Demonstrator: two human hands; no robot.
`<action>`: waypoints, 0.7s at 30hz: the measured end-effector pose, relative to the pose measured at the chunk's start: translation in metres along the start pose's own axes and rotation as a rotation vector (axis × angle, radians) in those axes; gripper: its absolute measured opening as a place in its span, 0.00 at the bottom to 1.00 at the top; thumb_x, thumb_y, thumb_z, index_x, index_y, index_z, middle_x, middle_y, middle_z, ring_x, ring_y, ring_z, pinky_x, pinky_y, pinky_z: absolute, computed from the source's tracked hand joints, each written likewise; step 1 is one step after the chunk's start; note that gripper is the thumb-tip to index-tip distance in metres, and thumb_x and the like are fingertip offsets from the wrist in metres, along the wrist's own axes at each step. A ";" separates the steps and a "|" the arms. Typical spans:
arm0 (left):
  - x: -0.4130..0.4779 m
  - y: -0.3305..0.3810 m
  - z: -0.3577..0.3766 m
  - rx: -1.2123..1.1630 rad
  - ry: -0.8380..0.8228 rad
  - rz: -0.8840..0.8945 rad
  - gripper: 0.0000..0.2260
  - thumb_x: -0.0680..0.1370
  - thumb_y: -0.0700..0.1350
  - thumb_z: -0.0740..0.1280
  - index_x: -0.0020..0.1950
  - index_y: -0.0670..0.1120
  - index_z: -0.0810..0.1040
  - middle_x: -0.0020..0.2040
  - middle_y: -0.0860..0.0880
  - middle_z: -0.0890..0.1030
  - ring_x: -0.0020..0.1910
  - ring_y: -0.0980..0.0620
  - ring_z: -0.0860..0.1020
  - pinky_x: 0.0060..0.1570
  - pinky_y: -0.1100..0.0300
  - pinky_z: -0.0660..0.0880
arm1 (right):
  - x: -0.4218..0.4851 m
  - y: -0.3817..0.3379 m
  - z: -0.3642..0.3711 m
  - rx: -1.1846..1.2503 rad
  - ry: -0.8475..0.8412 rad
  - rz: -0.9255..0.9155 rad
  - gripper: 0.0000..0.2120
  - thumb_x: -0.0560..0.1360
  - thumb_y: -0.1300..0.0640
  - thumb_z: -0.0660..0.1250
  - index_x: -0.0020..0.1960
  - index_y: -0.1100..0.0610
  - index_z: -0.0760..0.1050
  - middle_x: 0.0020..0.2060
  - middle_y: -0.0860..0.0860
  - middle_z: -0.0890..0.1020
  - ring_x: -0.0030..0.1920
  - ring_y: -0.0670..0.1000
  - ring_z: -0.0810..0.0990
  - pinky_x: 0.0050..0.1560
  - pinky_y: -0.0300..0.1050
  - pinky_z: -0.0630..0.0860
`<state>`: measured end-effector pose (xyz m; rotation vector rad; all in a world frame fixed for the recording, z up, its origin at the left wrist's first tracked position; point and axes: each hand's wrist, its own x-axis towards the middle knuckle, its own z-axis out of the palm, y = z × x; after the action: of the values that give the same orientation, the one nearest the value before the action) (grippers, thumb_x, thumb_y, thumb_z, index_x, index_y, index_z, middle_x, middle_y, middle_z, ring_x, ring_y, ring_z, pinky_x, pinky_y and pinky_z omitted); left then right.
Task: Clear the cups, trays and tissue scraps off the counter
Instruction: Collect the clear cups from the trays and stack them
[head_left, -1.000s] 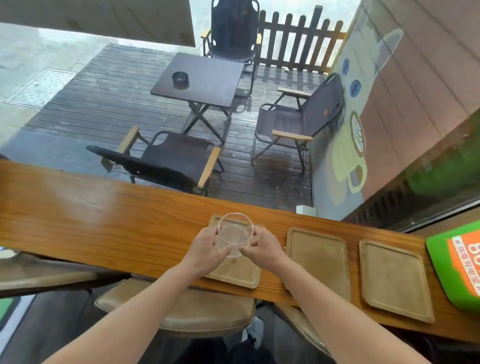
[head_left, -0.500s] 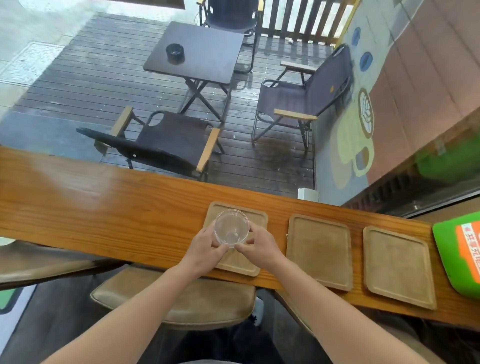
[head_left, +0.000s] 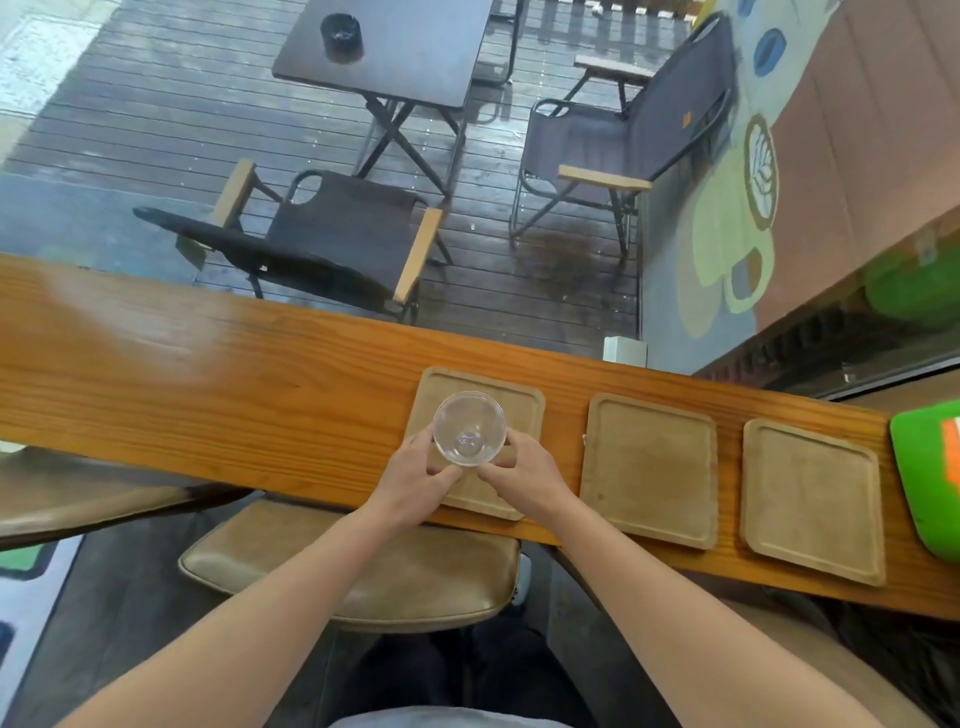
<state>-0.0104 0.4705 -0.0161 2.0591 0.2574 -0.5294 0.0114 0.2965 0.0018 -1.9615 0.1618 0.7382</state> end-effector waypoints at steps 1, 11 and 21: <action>-0.001 -0.001 0.000 -0.003 -0.016 -0.012 0.28 0.75 0.49 0.71 0.74 0.53 0.67 0.67 0.53 0.73 0.57 0.54 0.77 0.57 0.55 0.76 | 0.000 0.002 0.000 -0.008 -0.005 0.002 0.23 0.65 0.47 0.71 0.60 0.41 0.73 0.56 0.42 0.78 0.55 0.49 0.81 0.57 0.53 0.80; 0.013 -0.018 -0.003 -0.048 -0.018 -0.062 0.31 0.70 0.40 0.75 0.70 0.55 0.68 0.64 0.57 0.75 0.44 0.57 0.82 0.42 0.64 0.77 | 0.017 0.020 -0.003 -0.057 0.006 0.059 0.37 0.70 0.59 0.74 0.75 0.47 0.66 0.66 0.48 0.75 0.63 0.52 0.78 0.64 0.55 0.76; 0.033 -0.015 0.017 -0.044 0.073 0.012 0.24 0.70 0.48 0.77 0.55 0.70 0.70 0.49 0.71 0.74 0.48 0.74 0.73 0.42 0.77 0.66 | 0.040 0.032 0.012 0.018 0.074 -0.144 0.27 0.68 0.62 0.77 0.53 0.34 0.75 0.50 0.30 0.79 0.55 0.36 0.77 0.52 0.32 0.72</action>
<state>0.0087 0.4630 -0.0507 2.0388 0.2975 -0.4379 0.0253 0.2982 -0.0488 -1.9614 0.0704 0.5695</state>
